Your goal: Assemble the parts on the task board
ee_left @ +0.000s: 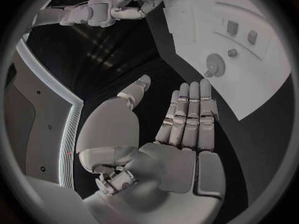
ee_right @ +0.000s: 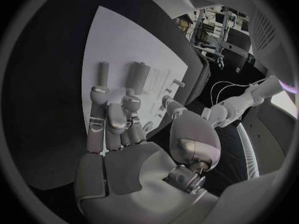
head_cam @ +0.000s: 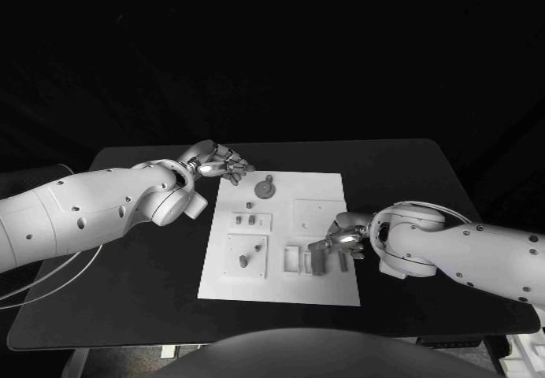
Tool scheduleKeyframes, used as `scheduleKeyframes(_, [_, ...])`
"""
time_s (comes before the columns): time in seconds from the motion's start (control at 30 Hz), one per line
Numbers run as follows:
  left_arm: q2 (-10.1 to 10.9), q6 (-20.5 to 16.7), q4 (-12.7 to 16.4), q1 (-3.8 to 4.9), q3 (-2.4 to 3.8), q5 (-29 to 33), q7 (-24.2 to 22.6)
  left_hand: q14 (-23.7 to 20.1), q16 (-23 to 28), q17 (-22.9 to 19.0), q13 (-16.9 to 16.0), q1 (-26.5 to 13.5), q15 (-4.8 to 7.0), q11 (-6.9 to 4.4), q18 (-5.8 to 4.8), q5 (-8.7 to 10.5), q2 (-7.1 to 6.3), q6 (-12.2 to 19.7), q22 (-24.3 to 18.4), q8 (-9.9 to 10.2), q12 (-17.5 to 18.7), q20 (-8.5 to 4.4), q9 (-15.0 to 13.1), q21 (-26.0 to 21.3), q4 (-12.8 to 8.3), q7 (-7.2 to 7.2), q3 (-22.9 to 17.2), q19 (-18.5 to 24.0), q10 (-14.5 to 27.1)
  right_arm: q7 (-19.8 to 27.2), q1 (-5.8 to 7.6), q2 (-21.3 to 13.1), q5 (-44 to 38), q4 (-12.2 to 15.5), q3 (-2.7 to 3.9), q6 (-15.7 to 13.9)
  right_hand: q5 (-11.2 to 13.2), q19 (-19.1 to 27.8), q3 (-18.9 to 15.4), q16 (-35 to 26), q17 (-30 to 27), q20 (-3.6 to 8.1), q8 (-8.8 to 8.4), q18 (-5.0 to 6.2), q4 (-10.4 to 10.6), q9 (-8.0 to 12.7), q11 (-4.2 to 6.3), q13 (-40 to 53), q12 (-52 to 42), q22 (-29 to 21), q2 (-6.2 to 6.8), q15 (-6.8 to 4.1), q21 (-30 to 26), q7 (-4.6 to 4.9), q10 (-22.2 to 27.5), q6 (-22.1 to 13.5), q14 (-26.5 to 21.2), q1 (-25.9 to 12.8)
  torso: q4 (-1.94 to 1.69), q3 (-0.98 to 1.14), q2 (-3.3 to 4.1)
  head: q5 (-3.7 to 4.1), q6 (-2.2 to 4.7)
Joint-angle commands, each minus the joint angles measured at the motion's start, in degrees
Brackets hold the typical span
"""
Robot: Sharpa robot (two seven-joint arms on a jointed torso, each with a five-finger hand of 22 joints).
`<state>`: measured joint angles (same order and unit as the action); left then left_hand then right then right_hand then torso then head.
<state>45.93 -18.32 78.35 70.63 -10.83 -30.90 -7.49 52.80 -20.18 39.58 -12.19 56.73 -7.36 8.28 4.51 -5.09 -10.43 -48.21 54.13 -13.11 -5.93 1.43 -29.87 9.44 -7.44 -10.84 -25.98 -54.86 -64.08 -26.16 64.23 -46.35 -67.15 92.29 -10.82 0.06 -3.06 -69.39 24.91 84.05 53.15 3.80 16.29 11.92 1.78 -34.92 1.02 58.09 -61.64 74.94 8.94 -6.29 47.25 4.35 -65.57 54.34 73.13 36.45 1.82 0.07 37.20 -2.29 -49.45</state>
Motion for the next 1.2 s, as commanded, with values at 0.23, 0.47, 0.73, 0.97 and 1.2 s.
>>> scheduleKeyframes(0.23, [-0.14,0.90,0.35,0.05,-0.01,0.12,0.37,-0.29,0.42,0.11,-0.12,-0.49,0.05,-0.12,1.14,-0.14,0.37,0.16,0.04,-0.40,0.27,0.15,0.10,-0.29,0.08,-0.02,0.26,0.36,0.34,-1.18,-0.57,1.52,-6.99,-1.19,-0.16,5.41,0.23,0.64,0.46,0.57,1.00,0.72,-0.03,3.08,2.68,-0.35,0.21,0.38,-0.92,1.33,0.46,-0.92,1.01,0.85,-0.42,1.88,1.06,-0.10,0.06,-0.02,-0.01,0.36,-0.55])
scheduleKeyframes(0.47, [-0.05,0.98,0.40,0.06,-0.04,0.12,0.55,-0.30,0.46,0.13,-0.13,-0.60,0.04,-0.11,1.15,-0.10,0.39,0.17,0.05,-0.40,0.30,0.15,0.11,-0.30,0.13,-0.02,0.31,0.36,0.35,-1.50,-0.98,2.39,-7.83,-2.10,-0.20,6.45,0.24,0.86,0.38,0.60,0.98,0.65,-0.08,3.08,3.29,-0.45,0.23,0.38,-1.01,1.34,-0.18,-0.93,1.40,0.83,-0.42,1.99,0.97,0.53,0.02,0.04,0.00,0.31,-0.55])
scheduleKeyframes(0.73, [0.03,1.36,0.53,0.06,-0.06,0.09,0.75,-0.31,0.55,0.18,-0.18,-0.88,0.03,-0.11,1.17,0.21,0.43,0.18,0.09,-0.43,0.35,0.15,0.14,-0.34,0.27,-0.02,0.43,0.35,0.35,-2.08,-1.54,3.52,-8.50,-3.67,-0.27,6.30,0.21,1.15,-0.44,0.68,1.18,0.51,-0.19,3.08,3.28,-0.56,0.19,0.38,-1.13,1.33,-1.67,-0.88,1.94,0.86,-0.38,2.07,1.00,1.72,0.06,-0.01,0.01,0.25,-0.55])
scheduleKeyframes(0.97, [0.14,1.67,0.65,0.07,-0.06,-0.11,0.98,-0.31,0.61,0.22,-0.21,-1.01,0.03,-0.11,1.20,0.41,0.43,0.18,0.11,-0.44,0.39,0.15,0.16,-0.37,0.33,-0.01,0.48,0.35,0.35,-2.22,-2.28,4.85,-8.67,-5.14,-0.30,6.59,0.21,1.53,-1.95,0.58,0.92,0.39,-0.41,3.08,3.22,-0.63,0.14,0.33,-1.20,1.27,-2.74,-0.83,2.37,0.91,-0.30,2.08,0.81,2.85,0.09,0.00,0.03,0.05,-0.55])
scheduleKeyframes(1.2, [0.22,2.12,0.68,0.07,-0.06,-0.19,1.36,-0.33,0.67,0.25,-0.23,-1.10,0.02,-0.11,1.20,0.54,0.44,0.15,0.13,-0.48,0.43,0.16,0.16,-0.40,0.38,0.01,0.52,0.37,0.37,-2.49,-2.73,5.61,-6.55,-6.22,-0.66,6.62,-0.10,1.90,-3.22,0.40,0.69,0.22,-0.65,3.08,2.73,-0.62,0.10,0.19,-1.21,1.21,-3.75,-0.75,2.63,0.98,-0.24,2.22,0.72,4.68,0.08,0.01,0.02,0.00,-0.55])
